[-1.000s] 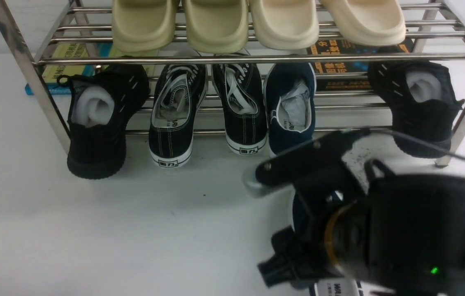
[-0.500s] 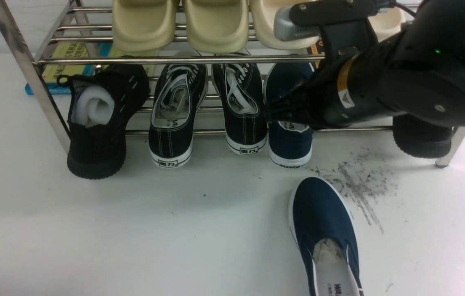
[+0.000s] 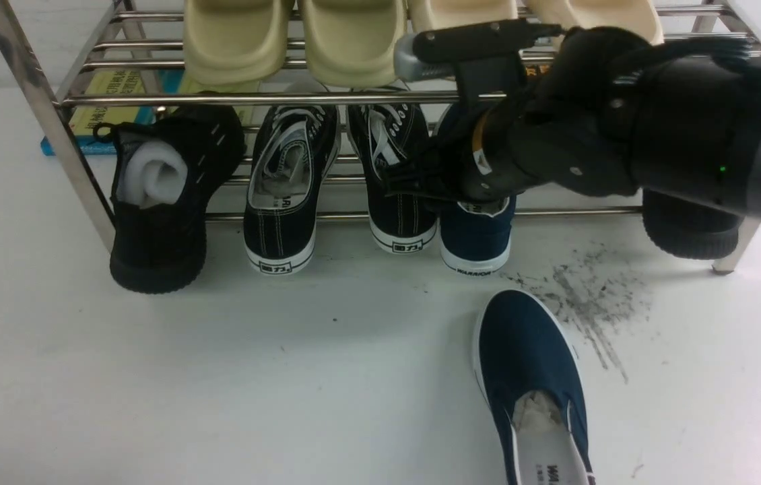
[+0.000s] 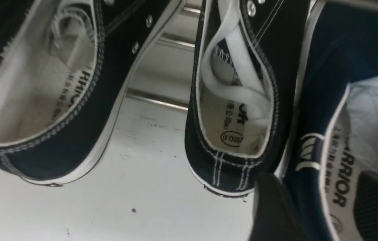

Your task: Take the shoes off the shelf with your hand on the white table.

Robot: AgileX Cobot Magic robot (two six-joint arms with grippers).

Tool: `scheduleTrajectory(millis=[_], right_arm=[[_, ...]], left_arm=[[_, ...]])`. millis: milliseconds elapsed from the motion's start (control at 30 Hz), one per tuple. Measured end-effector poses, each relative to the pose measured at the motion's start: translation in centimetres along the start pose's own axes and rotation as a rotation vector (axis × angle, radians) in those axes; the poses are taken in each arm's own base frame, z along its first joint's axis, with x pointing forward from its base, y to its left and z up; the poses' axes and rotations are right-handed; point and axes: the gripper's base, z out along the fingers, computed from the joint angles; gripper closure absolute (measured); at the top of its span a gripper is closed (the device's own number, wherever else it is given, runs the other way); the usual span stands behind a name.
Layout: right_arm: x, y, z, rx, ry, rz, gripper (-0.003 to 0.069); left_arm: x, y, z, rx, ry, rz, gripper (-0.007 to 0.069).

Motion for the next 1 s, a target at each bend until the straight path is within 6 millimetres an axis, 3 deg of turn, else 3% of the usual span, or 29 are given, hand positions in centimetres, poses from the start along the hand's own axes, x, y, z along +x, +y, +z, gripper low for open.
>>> scheduleTrajectory(millis=[133, 400, 833, 900, 1000], right_arm=[[-0.1, -0.2, 1.2, -0.001, -0.003, 0.042, 0.0248], [-0.8, -3.4, 3.7, 0.038, 0.007, 0.202, 0.0244], [-0.2, -4.0, 6.8, 0.010, 0.000, 0.223, 0.0244], [-0.2, -4.4, 7.1, 0.014, -0.003, 0.224, 0.0256], [-0.3, -4.6, 7.2, 0.015, -0.009, 0.226, 0.0333]], left_arm=[[0.0, 0.0, 0.0, 0.000, 0.000, 0.000, 0.0383], [0.0, 0.0, 0.0, 0.000, 0.000, 0.000, 0.0383], [0.0, 0.0, 0.0, 0.000, 0.000, 0.000, 0.0383], [0.0, 0.0, 0.0, 0.000, 0.000, 0.000, 0.0383], [0.0, 0.0, 0.0, 0.000, 0.000, 0.000, 0.0383]])
